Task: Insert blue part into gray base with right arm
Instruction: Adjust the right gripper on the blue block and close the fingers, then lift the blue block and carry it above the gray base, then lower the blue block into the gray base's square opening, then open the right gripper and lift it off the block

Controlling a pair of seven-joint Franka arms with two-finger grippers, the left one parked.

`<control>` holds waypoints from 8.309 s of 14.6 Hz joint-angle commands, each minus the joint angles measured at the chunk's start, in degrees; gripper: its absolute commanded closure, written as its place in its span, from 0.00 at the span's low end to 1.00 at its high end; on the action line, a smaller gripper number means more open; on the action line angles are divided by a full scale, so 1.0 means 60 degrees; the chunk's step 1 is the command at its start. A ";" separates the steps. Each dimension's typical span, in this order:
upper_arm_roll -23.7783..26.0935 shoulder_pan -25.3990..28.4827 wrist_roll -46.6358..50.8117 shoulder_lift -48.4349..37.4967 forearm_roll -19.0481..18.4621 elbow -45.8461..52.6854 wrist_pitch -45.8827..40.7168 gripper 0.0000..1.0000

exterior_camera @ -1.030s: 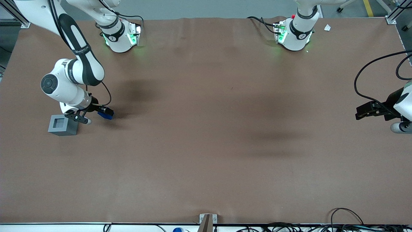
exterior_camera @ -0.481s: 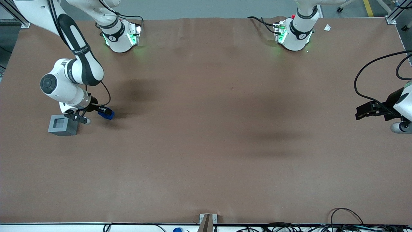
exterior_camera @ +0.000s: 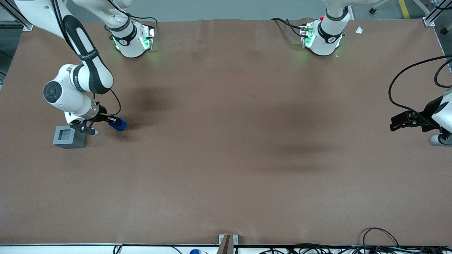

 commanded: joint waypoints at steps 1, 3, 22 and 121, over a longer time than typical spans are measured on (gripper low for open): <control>0.0048 -0.0039 -0.0195 -0.0272 0.0067 -0.0005 -0.0146 0.91; 0.0048 -0.0039 -0.0634 -0.0272 0.0066 0.0097 -0.0146 0.93; 0.0018 -0.1122 -0.1220 -0.1282 -0.0637 0.4738 -0.6543 0.93; 0.0121 -0.1989 -0.3084 -0.2057 -0.1091 0.5268 -0.7600 0.00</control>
